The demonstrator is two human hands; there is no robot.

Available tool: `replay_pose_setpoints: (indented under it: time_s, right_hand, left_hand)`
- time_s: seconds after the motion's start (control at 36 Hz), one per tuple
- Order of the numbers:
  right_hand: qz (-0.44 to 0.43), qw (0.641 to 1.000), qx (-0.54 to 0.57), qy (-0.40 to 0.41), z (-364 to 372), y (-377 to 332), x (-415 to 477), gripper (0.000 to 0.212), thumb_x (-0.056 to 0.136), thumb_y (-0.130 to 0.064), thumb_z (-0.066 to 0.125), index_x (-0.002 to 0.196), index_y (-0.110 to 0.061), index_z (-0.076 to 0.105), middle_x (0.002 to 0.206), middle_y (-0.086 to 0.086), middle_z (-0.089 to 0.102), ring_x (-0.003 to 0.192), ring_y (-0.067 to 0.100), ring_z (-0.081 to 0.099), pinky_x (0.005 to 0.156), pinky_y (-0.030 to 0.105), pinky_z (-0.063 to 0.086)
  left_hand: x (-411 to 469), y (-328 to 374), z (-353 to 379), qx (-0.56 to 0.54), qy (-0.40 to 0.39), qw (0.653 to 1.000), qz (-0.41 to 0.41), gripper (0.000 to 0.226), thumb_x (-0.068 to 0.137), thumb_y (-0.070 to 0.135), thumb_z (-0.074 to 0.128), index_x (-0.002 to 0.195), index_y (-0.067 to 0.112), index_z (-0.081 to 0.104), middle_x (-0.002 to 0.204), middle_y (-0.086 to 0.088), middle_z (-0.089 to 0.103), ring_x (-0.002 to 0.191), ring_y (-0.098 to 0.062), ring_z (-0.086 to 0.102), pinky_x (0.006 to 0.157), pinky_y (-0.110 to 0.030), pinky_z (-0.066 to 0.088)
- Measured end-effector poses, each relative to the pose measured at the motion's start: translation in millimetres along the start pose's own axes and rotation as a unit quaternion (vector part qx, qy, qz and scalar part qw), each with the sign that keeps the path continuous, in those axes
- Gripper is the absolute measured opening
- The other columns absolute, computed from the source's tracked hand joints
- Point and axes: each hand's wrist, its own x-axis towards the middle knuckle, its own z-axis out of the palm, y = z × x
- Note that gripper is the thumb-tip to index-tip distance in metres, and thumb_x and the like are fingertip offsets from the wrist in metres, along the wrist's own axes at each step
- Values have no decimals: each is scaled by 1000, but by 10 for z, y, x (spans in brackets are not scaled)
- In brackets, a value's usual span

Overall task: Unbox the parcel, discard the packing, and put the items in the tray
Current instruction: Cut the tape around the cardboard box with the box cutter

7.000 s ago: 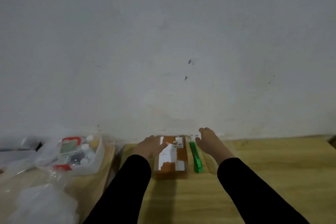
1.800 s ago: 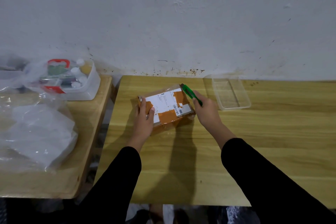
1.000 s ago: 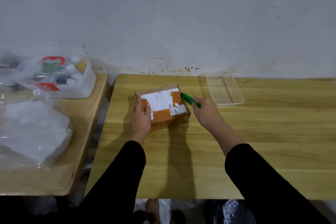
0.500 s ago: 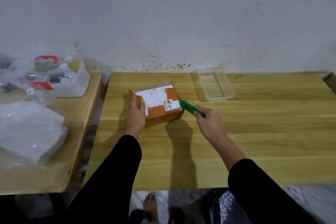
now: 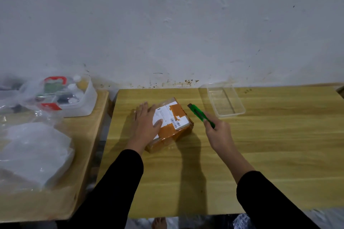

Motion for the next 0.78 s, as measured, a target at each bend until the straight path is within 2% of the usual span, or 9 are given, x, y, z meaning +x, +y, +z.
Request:
replay_pose_setpoints:
  time_s: [0.08,0.19,0.31,0.39,0.5,0.58,0.64,0.69,0.78]
  right_hand:
    - [-1,1000,-1,-9,50,34,43,35,95,-13,47,128,-19,54,75,10,64,46,10,41,36,14,32]
    - [7,1000,-1,-9,82,54,105,36,95,-15,46,130,-19,51,70,5,58,47,10,41,42,21,34]
    - [-1,1000,-9,1,72,73,142,36,95,-14,47,130,-19,52,62,6,53,46,12,38,42,24,32]
    - [0,1000,-17,10,46,89,168,36,95,-14,46,130,-18,52,61,6,52,46,12,38,40,20,31]
    - [3,1000,-20,11,9,96,151,36,95,-14,45,130,-17,52,65,6,54,48,11,42,40,16,33]
    - [-2,1000,-30,8,-15,103,116,37,95,-13,45,131,-17,51,65,4,54,48,10,42,39,14,33]
    - [3,999,-33,5,-29,115,98,37,95,-13,45,132,-17,51,66,5,56,48,10,43,40,17,34]
    - [6,999,-32,1,-41,119,79,37,95,-14,45,132,-16,50,68,5,57,49,11,43,40,18,35]
    - [2,1000,-30,-9,-46,103,27,37,96,-14,45,132,-16,50,69,4,57,49,10,43,42,21,35]
  left_hand:
    - [59,-70,30,45,-41,998,14,61,97,51,29,150,28,10,160,-5,7,147,-24,4,119,-41,7]
    - [61,-69,12,107,-1,994,23,61,96,55,24,150,30,11,153,-3,26,139,-23,25,112,-37,24]
    - [92,57,44,106,3,994,-42,61,95,57,21,149,30,10,149,-7,31,131,-28,33,106,-39,28]
    - [87,187,48,102,-11,990,-94,66,94,60,21,150,27,10,143,-14,36,126,-32,36,102,-41,30]
    - [-97,332,100,19,-34,989,-144,76,90,65,28,150,27,4,140,-15,42,125,-33,42,100,-42,38]
    - [-335,385,215,-75,-14,988,-133,76,90,62,34,150,30,1,134,-9,48,115,-27,49,84,-35,46]
    - [-435,393,283,-139,-8,981,-133,75,91,60,36,149,33,-1,131,-8,48,109,-23,50,74,-30,42]
    - [-452,393,314,-171,-11,975,-139,74,91,59,37,149,35,-3,131,-11,46,106,-22,49,74,-29,41]
    - [-420,386,325,-195,-19,970,-143,75,90,60,38,148,37,-5,136,-14,42,118,-30,47,88,-38,45]
